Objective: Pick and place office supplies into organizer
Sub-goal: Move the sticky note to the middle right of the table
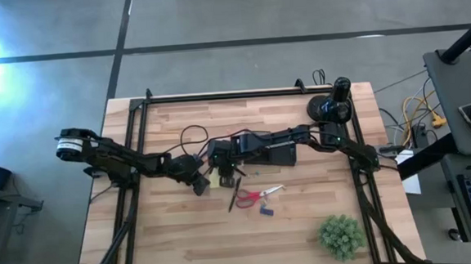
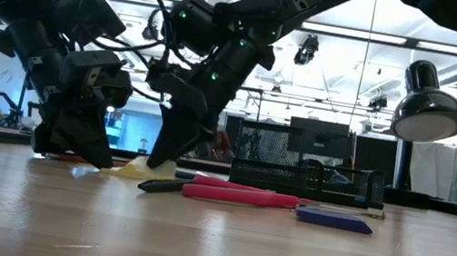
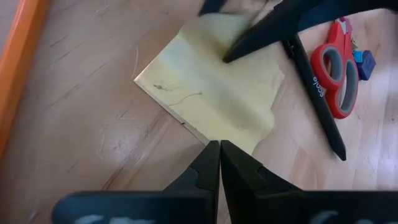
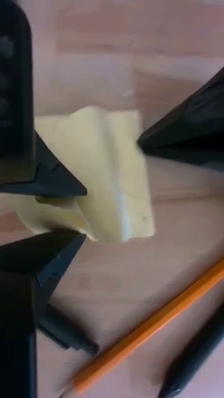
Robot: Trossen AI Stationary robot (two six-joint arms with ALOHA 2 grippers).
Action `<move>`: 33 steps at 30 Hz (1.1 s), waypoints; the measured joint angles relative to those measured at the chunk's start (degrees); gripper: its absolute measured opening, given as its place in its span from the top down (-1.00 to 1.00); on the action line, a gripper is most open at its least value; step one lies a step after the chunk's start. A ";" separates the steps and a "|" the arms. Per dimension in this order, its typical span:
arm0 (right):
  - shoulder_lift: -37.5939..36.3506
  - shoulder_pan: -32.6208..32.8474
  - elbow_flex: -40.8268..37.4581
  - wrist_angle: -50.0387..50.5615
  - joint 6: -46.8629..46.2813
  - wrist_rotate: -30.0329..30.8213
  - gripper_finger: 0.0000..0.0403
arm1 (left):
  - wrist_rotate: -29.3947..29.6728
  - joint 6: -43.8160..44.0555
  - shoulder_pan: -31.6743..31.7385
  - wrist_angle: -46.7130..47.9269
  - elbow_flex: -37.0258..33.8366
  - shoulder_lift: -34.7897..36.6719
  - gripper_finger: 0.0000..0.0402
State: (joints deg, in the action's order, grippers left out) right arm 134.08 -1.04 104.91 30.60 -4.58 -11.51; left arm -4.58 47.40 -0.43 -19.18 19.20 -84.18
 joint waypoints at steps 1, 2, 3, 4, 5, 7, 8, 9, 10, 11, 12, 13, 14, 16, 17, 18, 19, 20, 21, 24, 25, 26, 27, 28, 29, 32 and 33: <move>0.00 0.03 0.53 0.04 -0.14 -0.65 0.68 | 0.00 -0.02 0.00 0.00 0.00 0.00 1.00; 0.00 0.16 1.16 0.23 -0.66 -1.10 0.72 | 0.01 -0.03 0.00 0.00 0.00 0.00 1.00; 0.00 0.28 1.92 0.82 -1.56 -1.25 0.75 | 0.00 -0.04 0.00 0.00 0.00 0.00 1.00; 0.00 0.33 2.66 1.51 -2.15 -1.51 0.79 | 0.00 -0.07 0.00 0.00 0.00 0.00 1.00; 0.00 0.35 3.43 2.30 -2.54 -1.68 0.82 | -0.03 -0.17 0.00 0.04 0.00 0.26 1.00; 0.00 0.39 4.95 3.88 -2.95 -2.01 0.87 | -0.05 -0.36 0.00 0.22 0.02 1.44 1.00; 0.00 0.44 5.69 4.80 -2.95 -1.99 0.89 | -0.03 -0.39 0.00 0.56 0.02 2.51 1.00; 0.00 0.46 6.47 5.76 -2.95 -1.90 0.90 | 0.40 -0.57 0.00 1.17 -0.04 3.66 1.00; 0.00 0.50 7.17 6.80 -2.95 -1.79 0.90 | 0.93 -1.21 0.08 1.99 -0.12 5.10 1.00; 0.00 0.52 7.78 8.03 -2.95 -1.74 0.90 | 1.11 -1.55 0.15 3.07 -0.13 7.16 1.00; 0.00 0.52 8.28 9.55 -3.01 -1.73 0.90 | 1.02 -1.74 0.14 4.55 -0.07 9.37 1.00; 0.00 0.52 8.80 10.97 -3.21 -1.25 0.89 | 1.16 -1.92 0.05 6.88 0.07 11.70 1.00; 0.02 0.50 9.35 12.24 -3.38 -0.44 0.89 | 1.42 -2.27 -0.02 9.90 0.09 13.96 1.00; 0.07 0.52 10.66 15.63 -4.08 2.08 0.89 | 3.71 -3.53 0.17 16.81 0.04 18.19 1.00; 0.03 0.52 11.53 17.17 -4.33 3.43 0.89 | 4.78 -4.22 0.16 19.99 0.04 20.49 1.00; -0.06 0.52 12.44 18.73 -4.43 5.15 0.89 | 5.59 -4.83 0.09 23.21 0.04 22.73 1.00; -0.25 0.52 13.45 20.46 -4.52 7.54 0.89 | 6.76 -5.49 0.06 25.94 0.04 24.75 1.00; -0.44 0.50 14.65 22.73 -5.03 10.14 0.89 | 7.71 -5.96 0.07 28.17 0.04 26.46 1.00; -0.55 0.50 16.03 25.16 -5.84 12.87 0.89 | 8.76 -6.23 0.09 30.23 0.01 27.99 1.00; -1.06 0.44 20.84 33.90 -10.05 20.76 0.89 | 9.75 -6.29 0.09 32.43 -0.07 31.27 1.00; -1.38 0.45 22.43 37.79 -12.31 23.47 0.89 | 9.73 -6.28 0.09 32.38 -0.07 31.94 1.00; -1.69 0.65 24.11 41.65 -15.10 25.82 0.89 | 9.72 -6.29 0.09 32.18 -0.07 32.47 1.00; -2.05 0.88 25.84 45.54 -18.32 27.45 0.89 | 9.72 -6.27 0.09 31.96 -0.07 32.74 1.00; -2.41 1.00 27.52 49.39 -21.84 27.98 0.89 | 9.72 -6.26 0.09 31.64 -0.07 32.81 1.00; -2.86 1.10 28.86 52.59 -25.94 27.73 0.89 | 9.72 -6.25 0.09 31.57 -0.07 32.87 1.00; -5.05 1.72 30.08 60.13 -42.07 24.94 0.89 | 9.37 -6.27 0.09 31.65 -0.09 32.51 1.00; -6.22 2.05 29.27 59.57 -46.86 24.19 0.89 | 9.00 -6.31 0.09 31.78 -0.09 32.36 1.00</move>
State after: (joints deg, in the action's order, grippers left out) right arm 127.86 1.01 134.17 90.18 -51.44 12.68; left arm 4.42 41.09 -0.34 12.59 19.11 -51.82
